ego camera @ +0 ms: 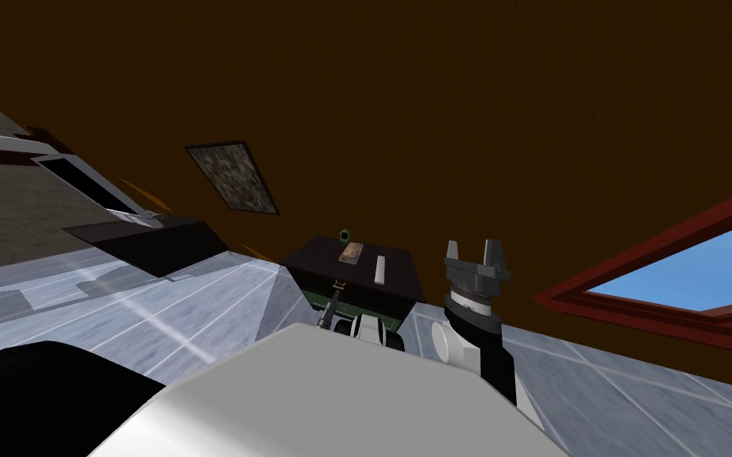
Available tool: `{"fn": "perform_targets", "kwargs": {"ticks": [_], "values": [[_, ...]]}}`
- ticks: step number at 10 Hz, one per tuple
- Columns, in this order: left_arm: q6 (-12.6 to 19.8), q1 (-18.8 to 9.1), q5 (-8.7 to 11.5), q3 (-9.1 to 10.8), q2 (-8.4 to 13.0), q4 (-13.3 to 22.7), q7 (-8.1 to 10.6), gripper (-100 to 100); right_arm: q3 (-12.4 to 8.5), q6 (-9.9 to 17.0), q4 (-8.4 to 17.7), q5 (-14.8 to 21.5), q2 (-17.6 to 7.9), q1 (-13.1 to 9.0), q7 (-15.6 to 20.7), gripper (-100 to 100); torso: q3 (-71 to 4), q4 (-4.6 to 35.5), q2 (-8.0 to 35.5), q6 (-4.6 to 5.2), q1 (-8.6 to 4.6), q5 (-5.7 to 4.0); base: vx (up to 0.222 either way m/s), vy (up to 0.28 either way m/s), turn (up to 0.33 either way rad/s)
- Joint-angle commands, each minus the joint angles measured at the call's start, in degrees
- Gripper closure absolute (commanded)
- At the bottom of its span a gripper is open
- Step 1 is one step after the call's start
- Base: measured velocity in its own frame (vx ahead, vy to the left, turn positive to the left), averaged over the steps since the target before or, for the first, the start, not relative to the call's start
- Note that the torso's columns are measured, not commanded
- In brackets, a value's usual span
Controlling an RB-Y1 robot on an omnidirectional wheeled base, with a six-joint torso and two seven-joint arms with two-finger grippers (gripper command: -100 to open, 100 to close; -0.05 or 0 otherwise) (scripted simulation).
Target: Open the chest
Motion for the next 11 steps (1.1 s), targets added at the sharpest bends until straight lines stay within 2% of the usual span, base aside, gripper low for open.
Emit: {"fn": "perform_targets", "kwargs": {"ticks": [1,4,5,6,8,10,11], "values": [[3.10,-1.47,0.18,0.16,0.24,-1.75,0.47,-100,0.00,0.00,0.00,0.00,0.00,0.00,0.00,0,0.02,0.01,0.03,0.01,-0.03,0.00,-0.018,-0.011,0.007],[6.20,-2.93,0.36,0.32,0.48,-3.50,0.94,-100,0.00,0.00,0.00,0.00,0.00,0.00,0.00,0,0.00,0.00,0.00,0.00,0.00,0.00,-0.015,-0.014,0.004],[5.13,-2.80,0.35,0.32,0.40,-2.66,0.71,-100,0.00,0.00,0.00,0.00,0.00,0.00,0.00,0,-0.01,0.00,-0.02,0.01,0.01,0.01,-0.005,-0.006,0.000],[3.72,-1.76,0.22,0.19,0.29,-2.10,0.56,100,0.00,0.00,0.00,0.00,0.00,0.00,0.00,0,-0.01,-0.01,-0.03,0.00,0.03,0.02,0.009,0.007,-0.007],[0.62,-0.29,0.04,0.03,0.05,-0.35,0.09,100,0.00,0.00,0.00,0.00,0.00,-0.01,0.00,0,-0.06,-0.29,-0.36,0.02,0.23,0.19,0.018,0.016,-0.009],[1.34,-0.02,0.01,-0.03,0.21,-1.41,0.36,100,0.00,0.00,0.00,0.00,0.00,0.01,0.00,0,-0.12,-0.09,-0.22,0.01,0.10,0.06,0.010,0.010,0.001],[1.65,-0.30,0.20,-0.10,2.24,-1.22,0.66,-100,0.00,0.00,0.00,0.00,0.00,0.00,0.00,0,-0.02,0.00,-0.05,0.02,-0.01,0.00,-0.007,0.005,0.002]]}}
